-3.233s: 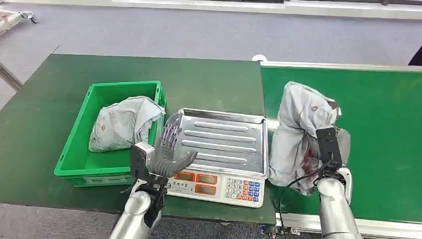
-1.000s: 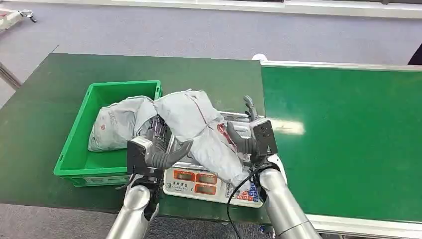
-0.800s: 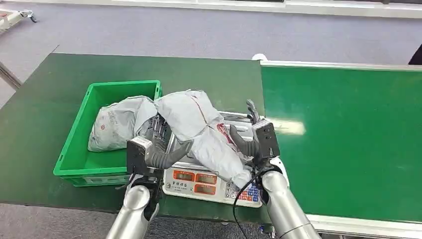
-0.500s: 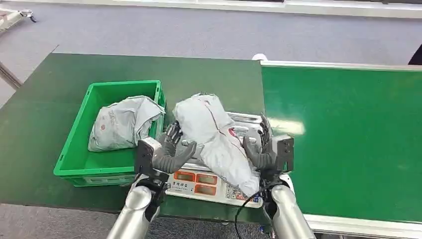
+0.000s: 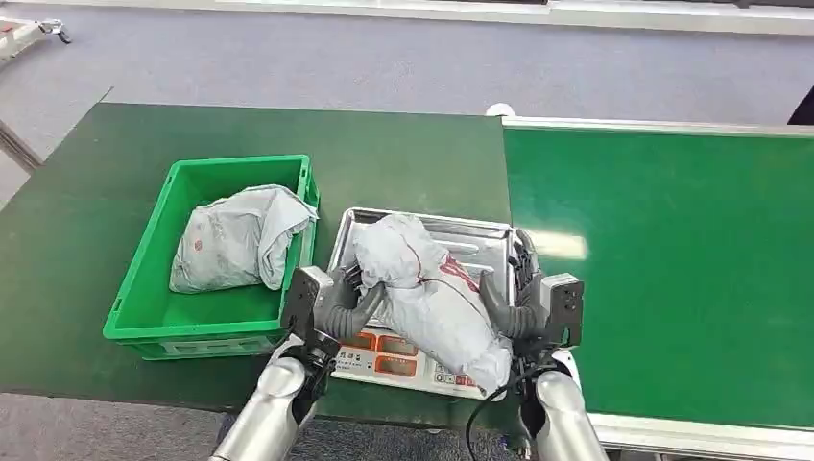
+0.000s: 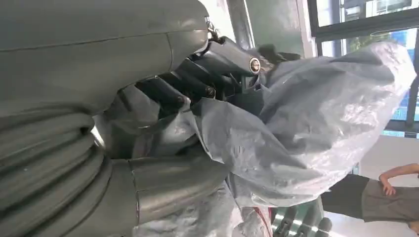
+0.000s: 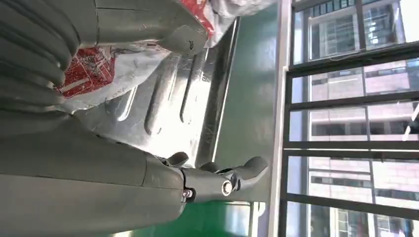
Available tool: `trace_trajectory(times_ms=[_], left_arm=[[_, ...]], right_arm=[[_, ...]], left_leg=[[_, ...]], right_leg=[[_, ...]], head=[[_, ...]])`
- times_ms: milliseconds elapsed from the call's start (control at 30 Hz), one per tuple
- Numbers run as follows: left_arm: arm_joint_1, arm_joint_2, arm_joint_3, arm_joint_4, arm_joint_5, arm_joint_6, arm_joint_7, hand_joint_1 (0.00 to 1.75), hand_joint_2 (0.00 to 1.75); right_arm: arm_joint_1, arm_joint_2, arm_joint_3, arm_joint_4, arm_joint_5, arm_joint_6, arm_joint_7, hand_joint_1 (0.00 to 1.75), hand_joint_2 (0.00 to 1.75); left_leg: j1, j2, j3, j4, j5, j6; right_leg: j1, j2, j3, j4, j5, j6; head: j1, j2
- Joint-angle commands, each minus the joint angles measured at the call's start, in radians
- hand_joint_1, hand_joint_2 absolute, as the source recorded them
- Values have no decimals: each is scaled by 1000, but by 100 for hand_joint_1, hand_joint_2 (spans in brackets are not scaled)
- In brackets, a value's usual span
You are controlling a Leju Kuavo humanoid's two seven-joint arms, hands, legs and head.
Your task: Moved the parcel from conveyor to table for the left to box.
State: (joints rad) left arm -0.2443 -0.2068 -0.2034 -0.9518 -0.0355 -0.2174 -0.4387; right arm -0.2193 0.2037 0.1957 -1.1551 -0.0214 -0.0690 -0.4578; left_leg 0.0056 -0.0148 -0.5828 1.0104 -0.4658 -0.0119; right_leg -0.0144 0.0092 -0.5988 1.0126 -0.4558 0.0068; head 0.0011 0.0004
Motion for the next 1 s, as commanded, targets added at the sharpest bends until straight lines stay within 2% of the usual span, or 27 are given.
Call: trace_trajectory(times_ms=[33,267,433,533,667,833,1000], left_arm=[[-36,17,-19,78,-4,-24,14,175,175],[-57,31,-7,83,-8,-58,29,175,175],[-165,83,-5,33,-49,-54,75,175,175],[-235,125,31,-56,6,-115,131,175,175],[-337,171,43,-79,113,-214,189,175,175],[-393,174,-6,-72,200,-213,231,175,175],[-413,173,-29,-65,247,-215,231,175,175]], right_arm=[[-11,-11,-54,8,4,12,5,0,175],[-12,-13,-61,12,7,19,0,0,175],[-6,-9,-64,10,7,20,0,0,175],[8,-6,-70,10,7,22,0,0,175],[25,-6,-87,-9,-1,20,-5,0,175],[80,-14,-105,-116,0,15,28,0,175],[79,-6,-126,-124,7,13,38,0,175]], left_leg=[[1,0,3,-2,1,0],[0,0,1,-1,0,0],[1,-1,-1,0,1,0],[2,-1,-2,1,1,-1],[2,-1,-2,1,2,-1],[1,-3,-2,1,2,-2],[1,0,1,-1,2,-1]], right_leg=[[1,-2,4,-3,0,0],[0,-2,2,-1,0,0],[1,-3,1,-1,0,-1],[2,-3,-1,0,1,-1],[3,-3,-1,0,2,-2],[2,-4,-1,1,1,-2],[2,-3,2,-1,1,-2]], head=[[0,0],[0,0],[0,0],[0,0],[0,0],[0,0],[0,0]])
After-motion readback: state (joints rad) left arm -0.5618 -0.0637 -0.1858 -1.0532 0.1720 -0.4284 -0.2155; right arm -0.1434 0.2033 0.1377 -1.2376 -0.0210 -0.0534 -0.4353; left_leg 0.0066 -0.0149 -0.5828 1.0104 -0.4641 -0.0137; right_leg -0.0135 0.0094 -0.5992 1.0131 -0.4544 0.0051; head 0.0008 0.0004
